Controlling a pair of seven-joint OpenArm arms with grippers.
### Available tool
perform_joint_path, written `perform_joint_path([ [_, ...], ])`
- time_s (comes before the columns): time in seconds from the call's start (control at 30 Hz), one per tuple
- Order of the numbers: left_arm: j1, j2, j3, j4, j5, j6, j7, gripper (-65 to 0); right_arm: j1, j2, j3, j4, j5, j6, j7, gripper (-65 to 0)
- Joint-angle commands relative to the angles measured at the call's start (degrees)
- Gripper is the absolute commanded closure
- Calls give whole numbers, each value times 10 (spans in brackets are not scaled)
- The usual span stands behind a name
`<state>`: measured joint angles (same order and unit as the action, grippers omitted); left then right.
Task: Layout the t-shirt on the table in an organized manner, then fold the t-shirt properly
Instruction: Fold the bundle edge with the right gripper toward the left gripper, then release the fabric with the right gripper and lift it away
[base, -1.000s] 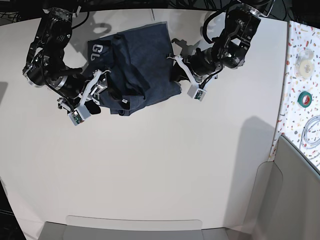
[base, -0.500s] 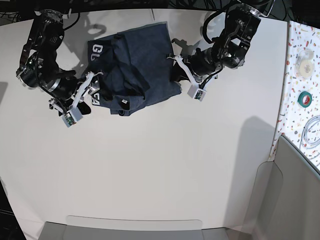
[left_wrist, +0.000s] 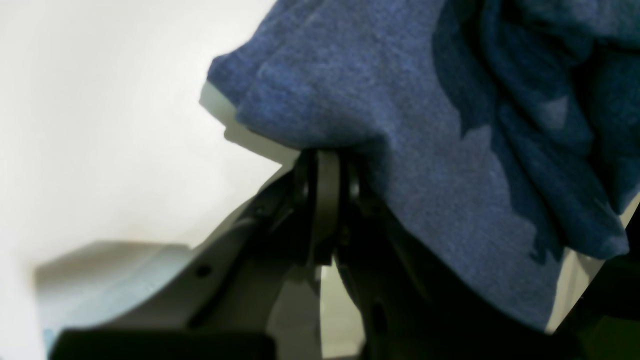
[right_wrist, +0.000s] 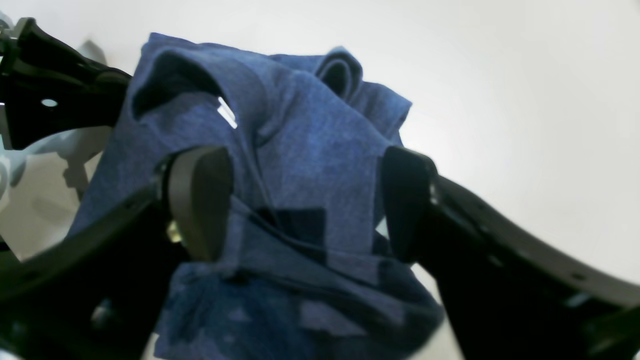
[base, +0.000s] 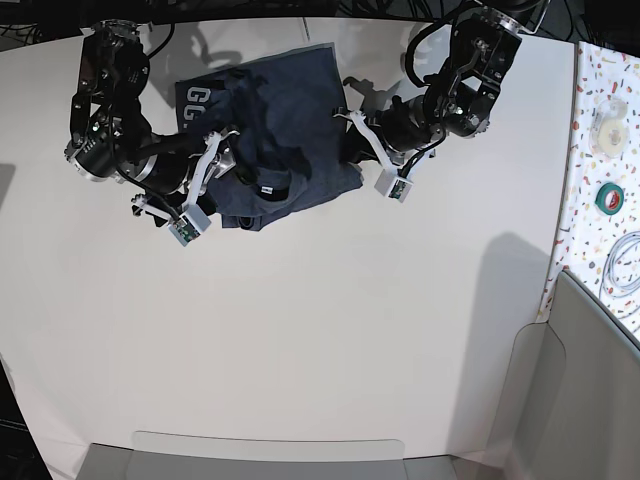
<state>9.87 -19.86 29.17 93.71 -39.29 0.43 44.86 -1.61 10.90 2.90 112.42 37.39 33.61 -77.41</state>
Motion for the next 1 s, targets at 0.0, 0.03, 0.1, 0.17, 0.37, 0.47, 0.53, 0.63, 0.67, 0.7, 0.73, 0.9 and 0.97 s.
perform_joint_path([
  [0.0, 21, -10, 9, -35, 78, 48, 105, -21, 8, 3, 1, 10, 7, 1, 11, -292],
  [0.03, 21, -10, 9, -35, 78, 48, 105, -21, 8, 2, 1, 10, 7, 1, 11, -204],
  [0.1, 21, -10, 9, -35, 78, 48, 105, -21, 9, -1, 1, 10, 8, 1, 11, -36],
  [0.17, 21, -10, 9, -35, 78, 48, 105, -21, 9, -3, -2, 10, 10, 1, 10, 0],
  [0.37, 21, -10, 9, -35, 78, 48, 104, -21, 14, -29, -59, 10, 10, 1, 11, 0],
  [0.47, 21, -10, 9, -35, 78, 48, 104, -21, 21, -40, -92, 10, 8, -1, 11, 0],
  [0.53, 21, -10, 9, -35, 78, 48, 104, -21, 27, -50, -110, 10, 7, -1, 11, 0],
  [0.63, 21, -10, 9, -42, 78, 48, 104, -21, 30, -65, -123, 9, 6, -1, 11, 0],
  [0.67, 21, -10, 9, -47, 78, 48, 101, -21, 30, -68, -125, 9, 6, -1, 11, 0],
  [0.7, 21, -10, 9, -54, 78, 48, 99, -21, 31, -71, -125, 9, 6, -1, 11, 0],
  [0.73, 20, -10, 9, -59, 78, 48, 99, -21, 33, -72, -125, 9, 6, -1, 11, 0],
  [0.9, 18, -10, 9, -65, 78, 48, 98, -21, 36, -80, -95, 16, 10, -1, 12, -23],
  [0.97, 18, -10, 9, -66, 78, 48, 98, -21, 37, -89, -59, 30, 12, -1, 12, -76],
])
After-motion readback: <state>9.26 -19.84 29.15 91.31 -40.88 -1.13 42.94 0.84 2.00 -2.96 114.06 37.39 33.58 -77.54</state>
